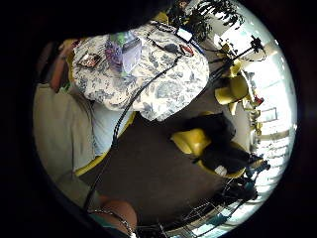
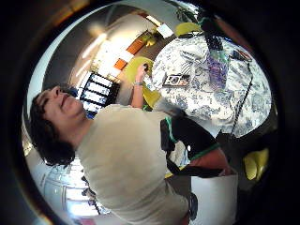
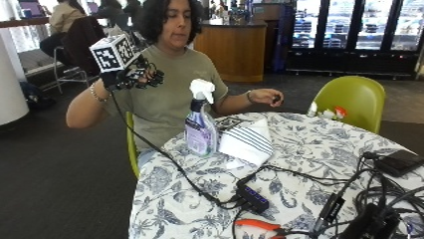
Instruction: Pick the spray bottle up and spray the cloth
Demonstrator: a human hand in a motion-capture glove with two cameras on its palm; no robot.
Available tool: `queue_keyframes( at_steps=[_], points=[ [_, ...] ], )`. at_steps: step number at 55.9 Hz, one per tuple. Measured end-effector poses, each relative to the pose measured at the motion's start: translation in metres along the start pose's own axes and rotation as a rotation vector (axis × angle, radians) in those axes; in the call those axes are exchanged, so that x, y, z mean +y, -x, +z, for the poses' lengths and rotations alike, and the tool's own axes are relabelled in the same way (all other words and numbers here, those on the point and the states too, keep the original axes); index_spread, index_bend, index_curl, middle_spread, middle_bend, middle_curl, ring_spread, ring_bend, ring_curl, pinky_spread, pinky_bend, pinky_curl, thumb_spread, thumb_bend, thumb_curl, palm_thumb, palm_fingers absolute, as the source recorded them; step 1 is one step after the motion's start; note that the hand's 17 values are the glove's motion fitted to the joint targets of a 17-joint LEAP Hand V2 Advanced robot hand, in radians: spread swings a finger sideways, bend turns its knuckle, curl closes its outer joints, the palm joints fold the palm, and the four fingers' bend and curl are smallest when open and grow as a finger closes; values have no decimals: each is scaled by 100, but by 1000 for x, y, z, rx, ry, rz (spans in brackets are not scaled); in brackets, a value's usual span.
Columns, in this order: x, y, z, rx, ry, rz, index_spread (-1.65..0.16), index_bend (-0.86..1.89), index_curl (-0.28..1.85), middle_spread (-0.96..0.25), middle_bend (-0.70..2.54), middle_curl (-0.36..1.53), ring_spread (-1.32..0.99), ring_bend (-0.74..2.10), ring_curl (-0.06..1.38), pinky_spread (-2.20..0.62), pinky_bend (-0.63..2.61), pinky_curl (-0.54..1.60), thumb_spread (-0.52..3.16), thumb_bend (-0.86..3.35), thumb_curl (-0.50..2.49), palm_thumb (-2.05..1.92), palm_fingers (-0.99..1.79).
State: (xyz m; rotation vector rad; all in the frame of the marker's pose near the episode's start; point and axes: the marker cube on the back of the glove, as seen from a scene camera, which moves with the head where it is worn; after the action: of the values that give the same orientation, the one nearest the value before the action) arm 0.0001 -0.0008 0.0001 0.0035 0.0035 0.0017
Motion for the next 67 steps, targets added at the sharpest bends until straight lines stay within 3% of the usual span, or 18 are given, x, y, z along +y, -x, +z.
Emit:
queue_keyframes(
  at_steps=[10,27,40,48,50,52,57,64,67],
  points=[
    [-4,-3,1,-7,6,40,-34,17,17,-3,27,16,-7,37,17,16,22,16,86,23,18,46,45],
    [-9,3,9,31,18,104,-39,15,23,-3,24,25,-8,37,23,20,21,24,108,12,28,52,44],
    [-34,-10,29,-90,-121,375,-39,13,24,-2,25,30,-7,43,27,20,18,26,111,11,35,66,47],
    [-64,-16,47,-324,-347,557,-38,12,23,-1,24,31,-5,44,29,21,22,28,109,7,38,71,48],
    [-76,-18,52,-369,-459,615,-36,12,23,0,20,31,-4,46,30,20,28,30,108,6,39,72,53],
    [-80,-17,60,-396,-516,583,-33,12,23,0,22,32,-6,52,31,12,37,32,108,7,40,75,83],
    [-89,-21,74,-423,-595,530,-30,5,21,-6,26,36,-12,68,37,-8,58,39,101,9,45,86,125],
    [-107,-26,82,-438,-747,595,-29,32,31,-13,52,48,-16,81,48,-12,76,52,101,11,51,95,144],
    [-115,-22,82,-466,-708,710,-30,48,37,-16,63,54,-18,84,51,-12,80,55,104,11,53,95,143]
  ],
)
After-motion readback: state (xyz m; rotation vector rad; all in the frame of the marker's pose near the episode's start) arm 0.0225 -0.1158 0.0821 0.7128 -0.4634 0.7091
